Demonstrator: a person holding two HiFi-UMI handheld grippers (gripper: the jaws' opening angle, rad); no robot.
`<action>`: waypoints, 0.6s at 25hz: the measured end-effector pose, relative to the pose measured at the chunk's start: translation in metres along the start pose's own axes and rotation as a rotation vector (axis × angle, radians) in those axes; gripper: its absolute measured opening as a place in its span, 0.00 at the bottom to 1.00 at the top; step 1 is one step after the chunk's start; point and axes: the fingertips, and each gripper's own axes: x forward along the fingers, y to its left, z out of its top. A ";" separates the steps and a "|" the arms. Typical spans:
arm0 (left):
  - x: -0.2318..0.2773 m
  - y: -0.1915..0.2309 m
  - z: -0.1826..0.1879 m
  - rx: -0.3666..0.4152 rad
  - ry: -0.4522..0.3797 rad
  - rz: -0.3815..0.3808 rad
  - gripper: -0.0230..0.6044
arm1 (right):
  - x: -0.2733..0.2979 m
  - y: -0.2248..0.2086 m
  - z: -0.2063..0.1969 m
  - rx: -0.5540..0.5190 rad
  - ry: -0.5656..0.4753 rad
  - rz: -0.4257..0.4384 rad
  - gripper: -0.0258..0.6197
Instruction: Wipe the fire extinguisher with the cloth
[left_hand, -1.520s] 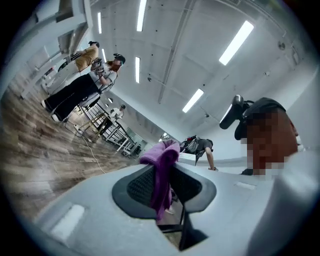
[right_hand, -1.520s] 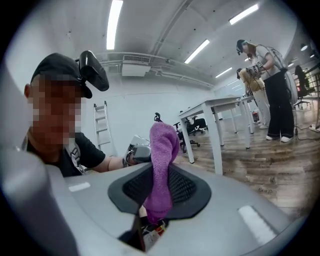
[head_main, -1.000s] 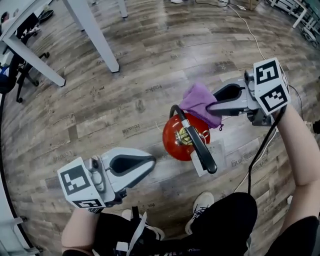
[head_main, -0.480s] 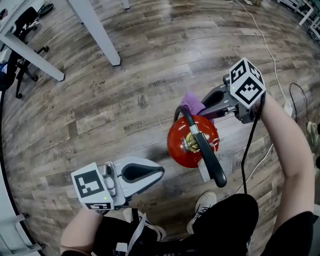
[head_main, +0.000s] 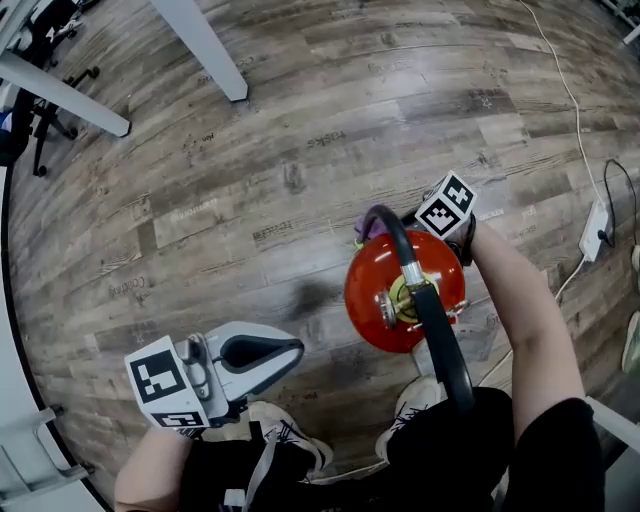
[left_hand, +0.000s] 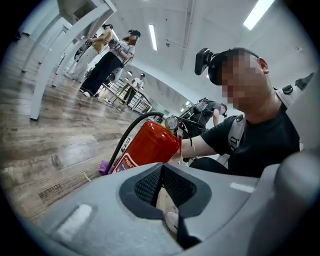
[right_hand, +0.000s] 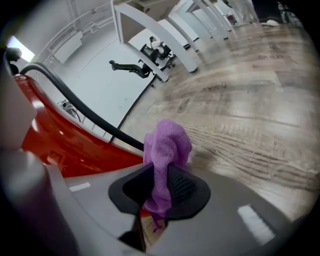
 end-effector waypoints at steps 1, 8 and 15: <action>-0.004 0.001 -0.002 -0.006 0.003 0.013 0.04 | 0.009 -0.012 -0.006 0.034 -0.020 -0.009 0.15; -0.011 0.001 -0.011 -0.019 0.003 0.051 0.04 | 0.020 -0.026 -0.013 0.127 -0.141 0.001 0.15; 0.007 -0.007 -0.008 0.020 0.007 -0.016 0.04 | -0.083 0.076 0.037 0.039 -0.398 0.130 0.15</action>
